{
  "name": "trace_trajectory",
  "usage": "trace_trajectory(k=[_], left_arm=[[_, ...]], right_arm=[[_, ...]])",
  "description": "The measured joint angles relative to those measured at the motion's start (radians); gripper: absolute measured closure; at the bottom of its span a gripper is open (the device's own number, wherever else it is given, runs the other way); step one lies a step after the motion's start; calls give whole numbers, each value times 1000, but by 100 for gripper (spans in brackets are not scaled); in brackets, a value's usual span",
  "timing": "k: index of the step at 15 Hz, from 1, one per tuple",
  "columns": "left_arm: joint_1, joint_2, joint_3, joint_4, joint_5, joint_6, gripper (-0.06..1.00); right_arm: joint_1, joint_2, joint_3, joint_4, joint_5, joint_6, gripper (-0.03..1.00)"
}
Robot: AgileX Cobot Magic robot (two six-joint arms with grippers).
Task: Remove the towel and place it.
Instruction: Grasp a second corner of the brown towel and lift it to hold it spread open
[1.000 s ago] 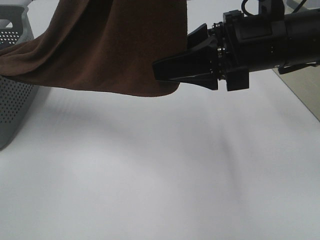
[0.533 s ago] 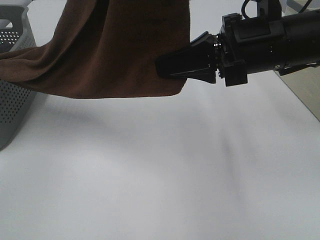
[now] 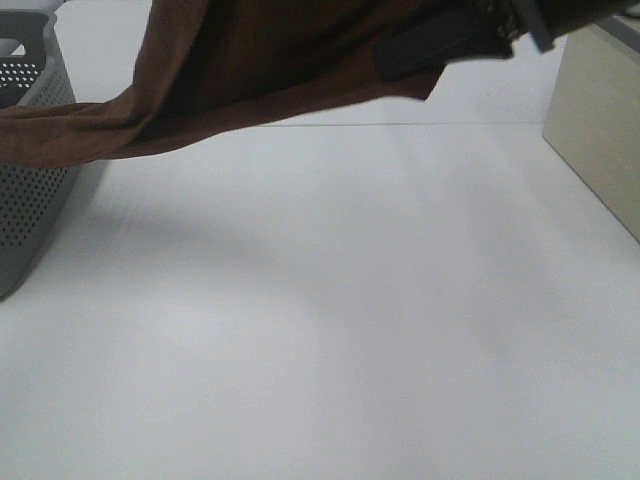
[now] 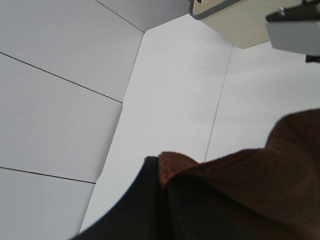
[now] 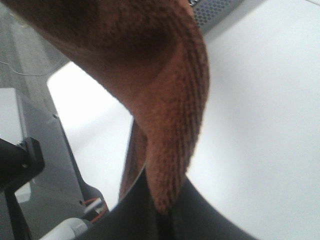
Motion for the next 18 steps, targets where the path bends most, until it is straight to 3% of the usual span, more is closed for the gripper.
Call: trace_trajectory(k=[2,4,9,11,13,18], left_arm=[[0,0,0,36,6,-3,94],[36,1,0,53,-37,-4,94],[218,55,0,-88,-239,53,94],[299,100,0,-171,-386,131,94],[342,141,0,-211,-530,161,94],[393,233,0,-217,-984,166,94]], right_arm=[[0,1,-220,-318,120,294,96],[0,23,-447,-519,230,432,96],[0,197,-894,-770,253,495,96],[0,267,-1031,-866,183,495,96],[0,292,-1061,-892,69,477,96],[0,359,-1067,-886,-373,439,96]])
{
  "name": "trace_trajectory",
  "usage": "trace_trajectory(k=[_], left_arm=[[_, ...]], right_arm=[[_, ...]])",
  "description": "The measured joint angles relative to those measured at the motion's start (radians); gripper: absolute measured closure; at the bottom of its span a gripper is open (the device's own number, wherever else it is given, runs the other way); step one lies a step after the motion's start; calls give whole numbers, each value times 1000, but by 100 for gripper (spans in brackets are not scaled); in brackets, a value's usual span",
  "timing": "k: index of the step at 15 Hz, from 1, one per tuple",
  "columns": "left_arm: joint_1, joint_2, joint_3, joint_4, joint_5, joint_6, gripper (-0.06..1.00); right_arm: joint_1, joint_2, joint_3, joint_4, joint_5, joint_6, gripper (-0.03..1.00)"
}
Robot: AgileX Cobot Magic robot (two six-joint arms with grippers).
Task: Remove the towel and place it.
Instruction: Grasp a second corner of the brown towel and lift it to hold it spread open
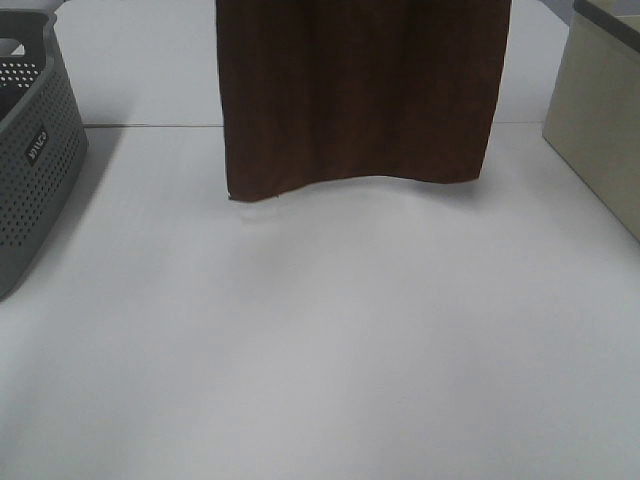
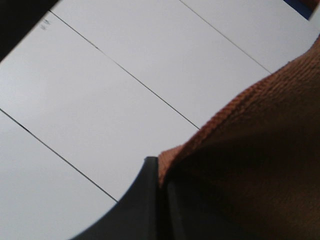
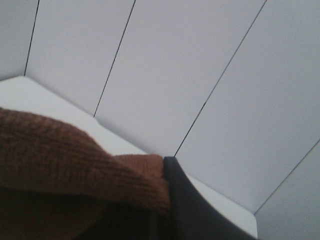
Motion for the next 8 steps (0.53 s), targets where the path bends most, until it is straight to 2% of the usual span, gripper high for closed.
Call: trace_trajectory(k=[4,6,7,8], left_arm=[[48,78,0,0,-231,0,94],[79,136,-12,0,-289,-1,94],[113,214,-79,0,-305,-27,94],[127,268,-135,0,-306,-53,94]], right_arm=[[0,73,-1,7,-179,-43,96],[0,119,-1,7,-313,-56,96],[0,166,-1,7,-419,-56,96],[0,187,-1,7,-452,-56,96]])
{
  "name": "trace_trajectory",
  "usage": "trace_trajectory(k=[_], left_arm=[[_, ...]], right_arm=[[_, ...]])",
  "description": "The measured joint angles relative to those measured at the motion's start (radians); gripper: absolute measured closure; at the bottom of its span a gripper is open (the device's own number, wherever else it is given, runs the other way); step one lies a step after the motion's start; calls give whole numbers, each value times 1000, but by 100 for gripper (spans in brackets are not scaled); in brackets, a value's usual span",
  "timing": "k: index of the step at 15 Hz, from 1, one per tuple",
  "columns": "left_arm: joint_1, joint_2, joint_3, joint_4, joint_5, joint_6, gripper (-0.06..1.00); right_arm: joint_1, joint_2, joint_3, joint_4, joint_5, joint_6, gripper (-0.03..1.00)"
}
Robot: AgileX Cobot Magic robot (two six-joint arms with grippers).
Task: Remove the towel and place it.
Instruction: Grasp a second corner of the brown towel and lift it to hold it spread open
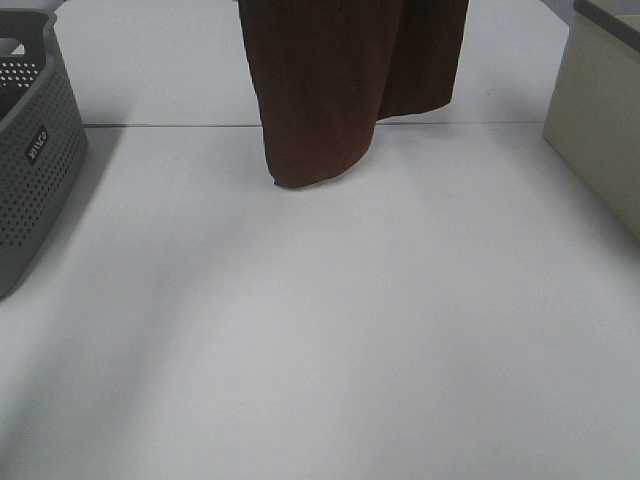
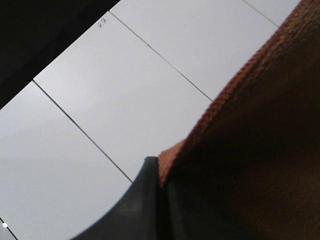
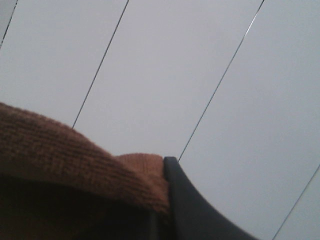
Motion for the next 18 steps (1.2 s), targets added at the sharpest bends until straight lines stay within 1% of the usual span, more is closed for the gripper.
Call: trace_trajectory(k=[3,6,7,9,11,12,13,15,17,18], left_arm=[[13,133,-184,-3,-4,-34,94],[15,264,-360,9,4,-37,94],[17,277,-382,17,27,-37,94],[27,281,-394,46,24,-41,94],[43,281,-404,81,23,-79,94],[48,281,-405,117,25,-94,94],[48,281,-405,207,24,-121,94],[48,281,-405,283,24,-151,94],[51,281,-405,391,23,-157,94],[52,281,-406,411,22,-157,94]], right_arm=[[0,56,-13,0,-43,1,96],[0,113,-72,14,-49,1,96],[0,121,-75,24,-59,1,96],[0,125,-80,26,-62,1,96],[0,126,-81,41,-61,1,96],[0,126,-81,49,-59,2,96],[0,126,-81,52,-36,2,96],[0,126,-81,67,-18,2,96],[0,128,-81,75,8,2,96],[0,129,-81,75,15,2,96]])
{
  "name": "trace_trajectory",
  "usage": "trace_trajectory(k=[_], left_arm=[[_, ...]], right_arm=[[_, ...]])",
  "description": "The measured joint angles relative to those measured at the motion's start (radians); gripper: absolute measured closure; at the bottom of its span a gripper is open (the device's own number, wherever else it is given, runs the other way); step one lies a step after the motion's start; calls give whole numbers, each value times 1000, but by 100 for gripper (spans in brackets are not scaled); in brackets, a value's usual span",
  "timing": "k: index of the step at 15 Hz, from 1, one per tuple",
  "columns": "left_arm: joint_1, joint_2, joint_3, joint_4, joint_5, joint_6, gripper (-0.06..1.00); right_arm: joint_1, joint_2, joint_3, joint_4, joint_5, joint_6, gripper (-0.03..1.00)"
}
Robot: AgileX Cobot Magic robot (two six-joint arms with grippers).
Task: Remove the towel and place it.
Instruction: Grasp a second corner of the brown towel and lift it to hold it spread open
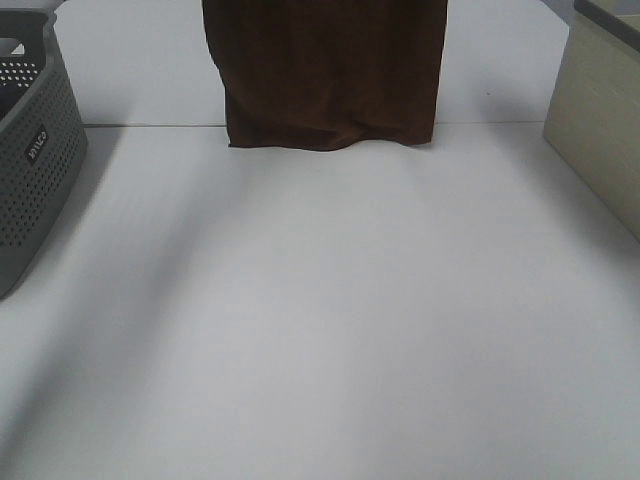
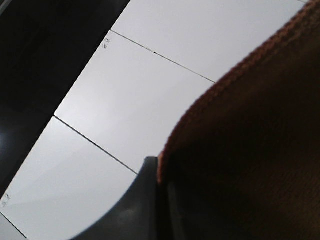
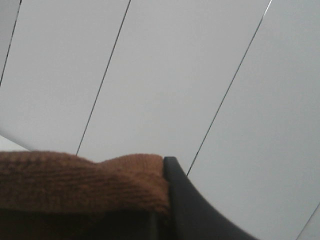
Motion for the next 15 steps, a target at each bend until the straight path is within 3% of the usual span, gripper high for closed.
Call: trace_trajectory(k=[5,15], left_arm=[[35,-4,-35,69,-25,-32,94],[38,-9,-50,71,-18,-76,94]], right_arm=[[0,8,0,88,9,0,96],[0,8,0,104,8,-1,96]])
